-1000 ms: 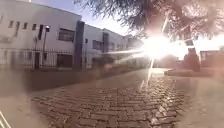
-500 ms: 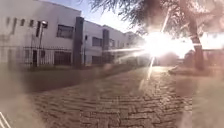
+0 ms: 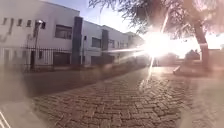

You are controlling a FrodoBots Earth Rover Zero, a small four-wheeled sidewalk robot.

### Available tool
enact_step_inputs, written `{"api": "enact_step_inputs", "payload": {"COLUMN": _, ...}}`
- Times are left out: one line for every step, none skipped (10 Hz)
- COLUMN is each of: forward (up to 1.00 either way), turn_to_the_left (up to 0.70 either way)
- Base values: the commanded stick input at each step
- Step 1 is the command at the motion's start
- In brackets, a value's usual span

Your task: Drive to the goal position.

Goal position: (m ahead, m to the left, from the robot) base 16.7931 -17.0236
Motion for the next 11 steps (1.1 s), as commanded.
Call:
{"api": "enact_step_inputs", "payload": {"forward": 1.00, "turn_to_the_left": 0.00}}
{"api": "enact_step_inputs", "payload": {"forward": 1.00, "turn_to_the_left": -0.01}}
{"api": "enact_step_inputs", "payload": {"forward": 1.00, "turn_to_the_left": -0.07}}
{"api": "enact_step_inputs", "payload": {"forward": 1.00, "turn_to_the_left": -0.13}}
{"api": "enact_step_inputs", "payload": {"forward": 1.00, "turn_to_the_left": -0.19}}
{"api": "enact_step_inputs", "payload": {"forward": 1.00, "turn_to_the_left": -0.25}}
{"api": "enact_step_inputs", "payload": {"forward": 1.00, "turn_to_the_left": -0.18}}
{"api": "enact_step_inputs", "payload": {"forward": 1.00, "turn_to_the_left": -0.05}}
{"api": "enact_step_inputs", "payload": {"forward": 1.00, "turn_to_the_left": -0.08}}
{"api": "enact_step_inputs", "payload": {"forward": 1.00, "turn_to_the_left": -0.21}}
{"api": "enact_step_inputs", "payload": {"forward": 1.00, "turn_to_the_left": -0.27}}
